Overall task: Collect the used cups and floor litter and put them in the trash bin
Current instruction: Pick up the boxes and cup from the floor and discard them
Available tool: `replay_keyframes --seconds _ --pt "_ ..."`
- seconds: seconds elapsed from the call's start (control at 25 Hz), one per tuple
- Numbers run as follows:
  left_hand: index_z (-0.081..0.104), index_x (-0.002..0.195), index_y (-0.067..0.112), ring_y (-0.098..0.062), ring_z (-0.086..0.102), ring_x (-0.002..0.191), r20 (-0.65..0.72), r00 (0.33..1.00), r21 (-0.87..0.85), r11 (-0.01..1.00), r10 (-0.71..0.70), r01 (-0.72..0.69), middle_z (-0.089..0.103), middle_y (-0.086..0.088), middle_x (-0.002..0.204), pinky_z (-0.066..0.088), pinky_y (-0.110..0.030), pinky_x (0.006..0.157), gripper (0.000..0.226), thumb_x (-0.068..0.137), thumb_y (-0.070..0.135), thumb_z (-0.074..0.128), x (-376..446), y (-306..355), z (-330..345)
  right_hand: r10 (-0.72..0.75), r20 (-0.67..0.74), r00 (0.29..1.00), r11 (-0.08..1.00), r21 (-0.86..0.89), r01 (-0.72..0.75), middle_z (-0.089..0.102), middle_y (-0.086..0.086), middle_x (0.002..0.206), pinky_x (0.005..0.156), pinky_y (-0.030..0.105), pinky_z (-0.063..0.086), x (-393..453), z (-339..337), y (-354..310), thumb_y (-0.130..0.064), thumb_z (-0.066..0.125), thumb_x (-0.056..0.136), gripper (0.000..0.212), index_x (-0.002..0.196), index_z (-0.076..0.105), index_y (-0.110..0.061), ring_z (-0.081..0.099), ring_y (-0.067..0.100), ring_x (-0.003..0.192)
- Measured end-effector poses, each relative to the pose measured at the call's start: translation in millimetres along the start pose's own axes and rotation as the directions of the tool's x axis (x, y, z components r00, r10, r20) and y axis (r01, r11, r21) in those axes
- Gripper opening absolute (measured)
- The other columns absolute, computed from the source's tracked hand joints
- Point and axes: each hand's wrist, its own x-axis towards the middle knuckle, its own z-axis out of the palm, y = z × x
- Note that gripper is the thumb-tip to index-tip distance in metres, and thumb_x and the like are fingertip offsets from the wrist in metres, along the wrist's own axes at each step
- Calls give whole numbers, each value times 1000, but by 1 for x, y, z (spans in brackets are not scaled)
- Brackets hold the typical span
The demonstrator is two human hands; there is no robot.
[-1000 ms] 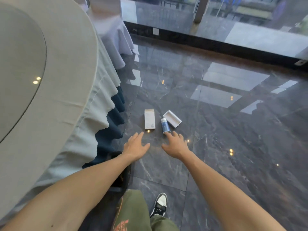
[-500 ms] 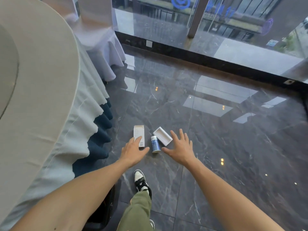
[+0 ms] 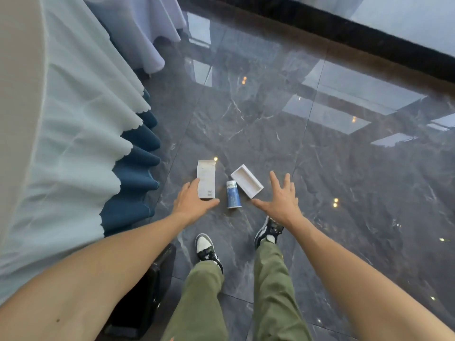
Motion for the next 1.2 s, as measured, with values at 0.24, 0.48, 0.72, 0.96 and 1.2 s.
replay_keyframes --seconds 0.24,0.48,0.72,0.96,1.2 --pt "37 157 18 -30 43 145 21 983 -168 968 -184 185 44 -8 158 40 -44 116 110 67 66 78 139 -32 86 -26 113 993 1000 20 24 -17 15 171 123 56 25 141 77 45 -42 77 88 112 165 -3 -27 6 40 159" --pt "45 151 12 -29 59 129 11 951 -343 892 -310 295 57 -7 147 50 -40 104 107 63 61 81 306 -90 193 39 114 993 997 58 -46 -9 19 171 115 44 35 301 180 111 -27 74 94 107 165 -5 -15 30 38 152" --pt "47 140 10 -33 56 122 -63 911 -271 885 -409 378 50 -13 140 52 -44 99 91 68 52 85 425 -173 279 43 100 994 998 -56 -38 24 21 159 109 53 43 411 299 168 -27 77 89 95 159 15 -11 41 43 140" --pt "28 148 8 -41 40 131 -227 847 -50 874 -482 484 31 -20 147 43 -53 106 108 70 52 89 483 -204 327 99 -37 994 977 -187 -104 51 16 136 103 51 42 462 355 210 -26 68 92 56 138 40 -9 50 39 128" --pt "28 138 16 -45 47 129 -256 850 -76 886 -460 457 43 -23 142 38 -63 106 108 60 51 95 499 -215 338 167 -81 983 981 -85 -174 60 16 120 87 48 52 468 367 224 -19 48 99 20 114 50 -5 60 39 110"
